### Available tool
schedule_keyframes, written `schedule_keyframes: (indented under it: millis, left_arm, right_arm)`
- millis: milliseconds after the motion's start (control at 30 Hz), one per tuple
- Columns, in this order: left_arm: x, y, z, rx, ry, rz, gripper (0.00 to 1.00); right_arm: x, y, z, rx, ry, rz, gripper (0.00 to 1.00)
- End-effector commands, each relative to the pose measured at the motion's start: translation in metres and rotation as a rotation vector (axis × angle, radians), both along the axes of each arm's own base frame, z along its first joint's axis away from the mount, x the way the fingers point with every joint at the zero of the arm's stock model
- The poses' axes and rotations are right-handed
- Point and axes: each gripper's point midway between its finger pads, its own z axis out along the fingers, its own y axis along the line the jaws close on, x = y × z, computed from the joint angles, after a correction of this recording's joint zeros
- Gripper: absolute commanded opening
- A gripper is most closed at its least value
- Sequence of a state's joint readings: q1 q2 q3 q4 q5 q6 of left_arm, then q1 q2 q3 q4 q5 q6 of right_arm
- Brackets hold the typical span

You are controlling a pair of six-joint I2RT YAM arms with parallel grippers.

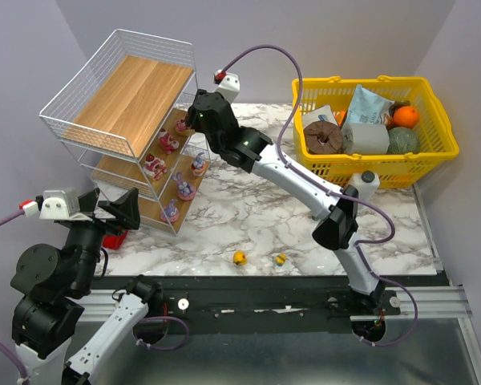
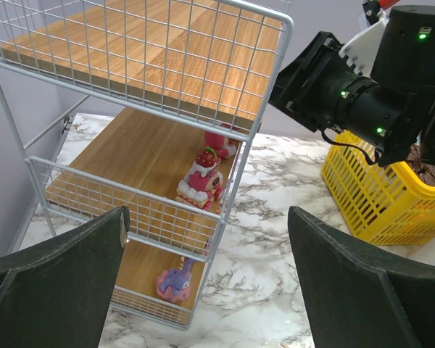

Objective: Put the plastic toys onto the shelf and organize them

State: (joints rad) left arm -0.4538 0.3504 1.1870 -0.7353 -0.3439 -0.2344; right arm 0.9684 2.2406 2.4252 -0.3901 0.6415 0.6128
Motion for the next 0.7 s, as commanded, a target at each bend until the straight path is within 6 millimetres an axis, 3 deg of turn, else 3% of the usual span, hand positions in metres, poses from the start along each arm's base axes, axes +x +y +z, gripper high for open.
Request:
schedule_keyframes:
  millis: [0, 133, 333, 467, 667]
  left_arm:
    - [-0.003, 0.003, 0.002, -0.007, -0.016, 0.007, 0.99]
    - [-0.004, 0.003, 0.004, -0.006, -0.021, 0.008, 0.99]
    - [-0.003, 0.003, 0.003, -0.006, -0.018, 0.006, 0.99]
    - [-0.004, 0.004, 0.003, -0.005, -0.016, 0.009, 0.99]
    - [-0.004, 0.004, 0.004, -0.001, -0.018, 0.008, 0.99]
  right_arm:
    - [-0.015, -0.037, 0.058, 0.075, -0.056, -0.052, 0.49]
    - [-0.023, -0.043, 0.045, 0.059, -0.031, -0.035, 0.38]
    - [-0.021, -0.024, -0.010, 0.007, 0.059, 0.027, 0.13]
    - [-0.015, -0.011, -0.036, -0.004, 0.098, 0.051, 0.11]
    - [-0.006, 0.000, -0.050, -0.003, 0.110, 0.072, 0.09]
